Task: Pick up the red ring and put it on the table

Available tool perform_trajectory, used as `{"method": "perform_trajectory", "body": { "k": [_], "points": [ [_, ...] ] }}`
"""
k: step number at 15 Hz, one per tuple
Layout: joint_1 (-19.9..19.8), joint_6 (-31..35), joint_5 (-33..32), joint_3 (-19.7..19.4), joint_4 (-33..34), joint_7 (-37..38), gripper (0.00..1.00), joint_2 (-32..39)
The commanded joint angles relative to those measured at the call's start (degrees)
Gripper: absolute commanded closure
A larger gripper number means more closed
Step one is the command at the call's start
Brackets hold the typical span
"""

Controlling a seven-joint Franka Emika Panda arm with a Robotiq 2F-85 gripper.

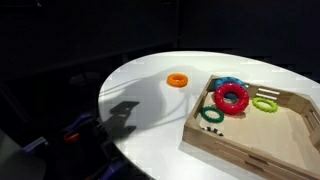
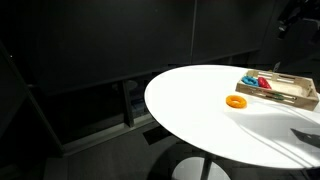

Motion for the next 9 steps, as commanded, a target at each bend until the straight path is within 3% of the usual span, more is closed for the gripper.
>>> {"method": "perform_trajectory", "body": {
  "k": [1, 9],
  "points": [
    [0.83, -0.27, 0.61, -1.72, 2.59, -0.40, 0.00, 2.46],
    [1.02, 0.30, -0.24, -1.64, 1.23, 0.14, 0.00, 1.97]
  ]
}}
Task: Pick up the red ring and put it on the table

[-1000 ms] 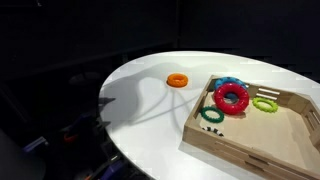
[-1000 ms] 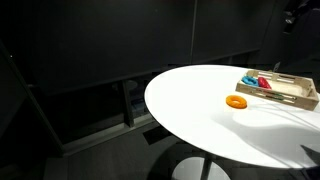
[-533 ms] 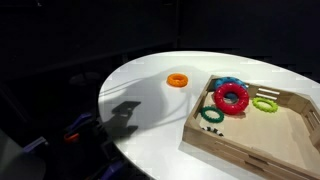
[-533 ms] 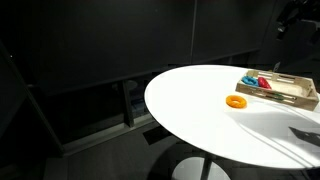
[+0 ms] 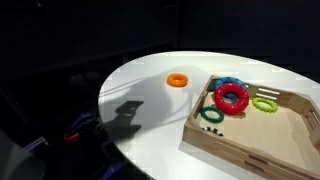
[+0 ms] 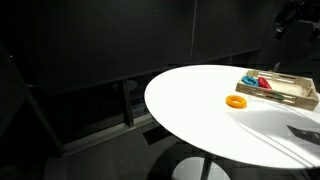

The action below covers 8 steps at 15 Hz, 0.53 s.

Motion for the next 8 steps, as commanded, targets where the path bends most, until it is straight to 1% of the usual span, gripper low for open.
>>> {"method": "perform_trajectory", "body": {
  "k": [1, 4, 8],
  "points": [
    [0.45, -0.36, -0.39, -0.50, 0.69, 0.82, 0.00, 0.39],
    [-0.01, 0.74, -0.66, -0.33, 2.50, 3.01, 0.00, 1.68],
    [-0.41, 4.30, -2.06, -0.08, 4.67, 4.55, 0.00, 3.76]
  ]
}}
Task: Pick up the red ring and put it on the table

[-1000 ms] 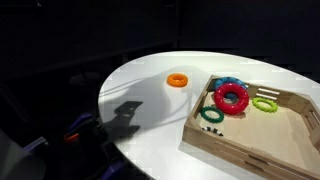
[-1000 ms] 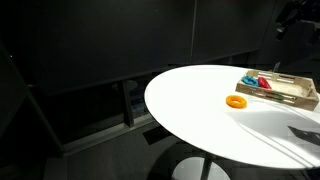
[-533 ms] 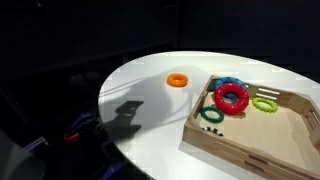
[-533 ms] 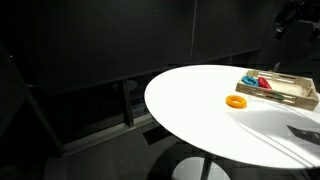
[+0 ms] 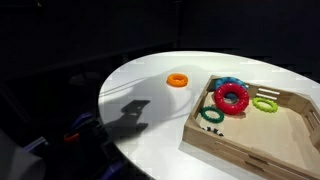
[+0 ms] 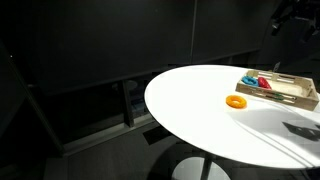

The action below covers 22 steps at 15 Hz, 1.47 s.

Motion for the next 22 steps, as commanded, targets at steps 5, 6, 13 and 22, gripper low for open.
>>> {"method": "perform_trajectory", "body": {
  "k": [5, 6, 13, 22],
  "points": [
    [-0.72, 3.68, -8.77, -0.36, 7.85, 3.01, 0.00, 9.64],
    [-0.70, 3.20, -10.25, -0.67, 9.19, 2.80, 0.00, 11.47],
    [0.45, 3.05, -14.21, -4.75, 16.61, -0.52, 0.00, 22.91],
    [2.68, 1.86, -14.87, -8.90, 22.20, -2.19, 0.00, 33.23]
  ]
}}
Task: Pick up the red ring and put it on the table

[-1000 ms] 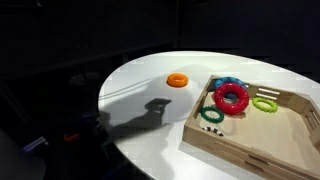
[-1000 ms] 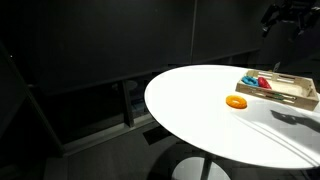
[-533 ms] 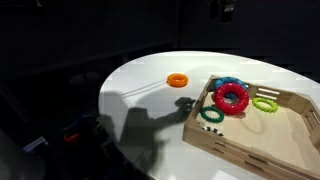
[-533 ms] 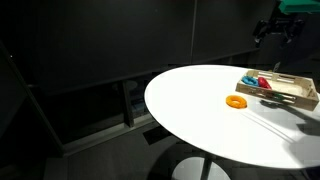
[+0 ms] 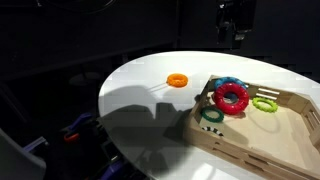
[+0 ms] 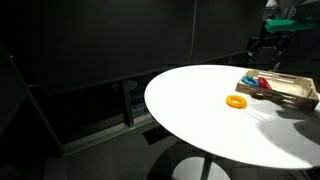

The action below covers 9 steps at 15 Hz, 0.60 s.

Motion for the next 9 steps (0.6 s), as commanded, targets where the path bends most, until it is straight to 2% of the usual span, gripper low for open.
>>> {"method": "perform_trajectory", "body": {
  "k": [1, 2, 9],
  "points": [
    [1.51, -2.08, -0.67, -2.02, 3.66, -0.58, 0.00, 2.74],
    [1.77, -0.12, 0.27, -2.13, 1.01, -0.24, 0.00, 1.61],
    [2.03, -0.22, 0.28, -2.53, 2.07, -0.24, 0.00, 2.43]
  ]
}}
